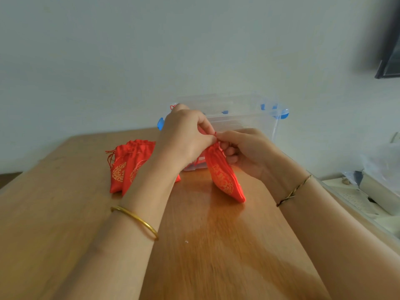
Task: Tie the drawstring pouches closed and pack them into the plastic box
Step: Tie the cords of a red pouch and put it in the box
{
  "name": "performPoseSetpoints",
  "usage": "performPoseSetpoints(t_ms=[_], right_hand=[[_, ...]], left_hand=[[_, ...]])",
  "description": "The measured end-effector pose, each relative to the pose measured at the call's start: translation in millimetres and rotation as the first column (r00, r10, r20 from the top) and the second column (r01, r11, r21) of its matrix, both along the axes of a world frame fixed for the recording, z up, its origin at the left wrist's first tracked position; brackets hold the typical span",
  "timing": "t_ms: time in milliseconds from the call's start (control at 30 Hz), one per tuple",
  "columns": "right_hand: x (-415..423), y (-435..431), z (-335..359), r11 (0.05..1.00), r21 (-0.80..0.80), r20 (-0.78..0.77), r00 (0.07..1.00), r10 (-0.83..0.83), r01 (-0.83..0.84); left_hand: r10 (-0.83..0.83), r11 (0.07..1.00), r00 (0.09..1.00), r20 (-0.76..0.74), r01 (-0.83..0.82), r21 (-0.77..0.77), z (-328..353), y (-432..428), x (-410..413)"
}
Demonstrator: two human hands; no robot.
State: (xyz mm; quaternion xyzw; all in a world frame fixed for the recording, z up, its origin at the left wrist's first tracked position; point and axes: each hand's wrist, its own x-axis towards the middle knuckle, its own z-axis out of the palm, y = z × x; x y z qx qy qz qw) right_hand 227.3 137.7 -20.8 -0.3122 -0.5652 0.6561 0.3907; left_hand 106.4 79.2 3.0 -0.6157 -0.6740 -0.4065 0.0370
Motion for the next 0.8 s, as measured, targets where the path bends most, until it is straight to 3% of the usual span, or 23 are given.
performPoseSetpoints(t_ms=[133, 267, 333, 400, 500, 633, 800], right_hand=[[0.7, 1.3, 0.7, 0.992, -0.105, -0.061, 0.996, 0.061, -0.067], [3.6, 4.6, -1.7, 0.987, -0.077, -0.088, 0.987, 0.138, -0.145], [6.9, 7.3, -1.6, 0.994, 0.036, -0.007, 0.994, 0.108, -0.108], [9.4, 12.0, -3.4, 0.964, 0.261, 0.160, 0.983, -0.085, 0.041], [7.1, 14.4, -7.8, 0.903, 0.409, 0.213, 0.948, -0.236, 0.133], [9.9, 15.8, -11.9, 0.948, 0.318, 0.219, 0.973, -0.071, -0.002], [21.5, 23.2, -28.8, 0.917, 0.298, 0.515, 0.853, 0.078, -0.264]], left_hand=[[0.025, 1.000, 0.998, -0.064, -0.023, 0.020, 1.4, -1.9, 0.3], [-0.001, 1.000, 0.998, -0.069, 0.003, 0.020, -0.4, -0.5, -1.7], [-0.001, 1.000, 0.998, -0.067, 0.003, 0.027, 0.4, -0.9, -7.4], [0.019, 0.999, 0.997, -0.068, -0.017, 0.039, 1.9, -1.1, -14.7], [0.045, 0.997, 0.996, -0.083, -0.040, 0.062, -1.4, 1.7, -16.8], [-0.026, 0.998, 0.991, 0.133, 0.019, 0.061, -4.6, 3.0, -14.9], [-0.093, 0.990, 0.918, 0.387, 0.045, 0.130, -3.2, 3.7, -21.6]])
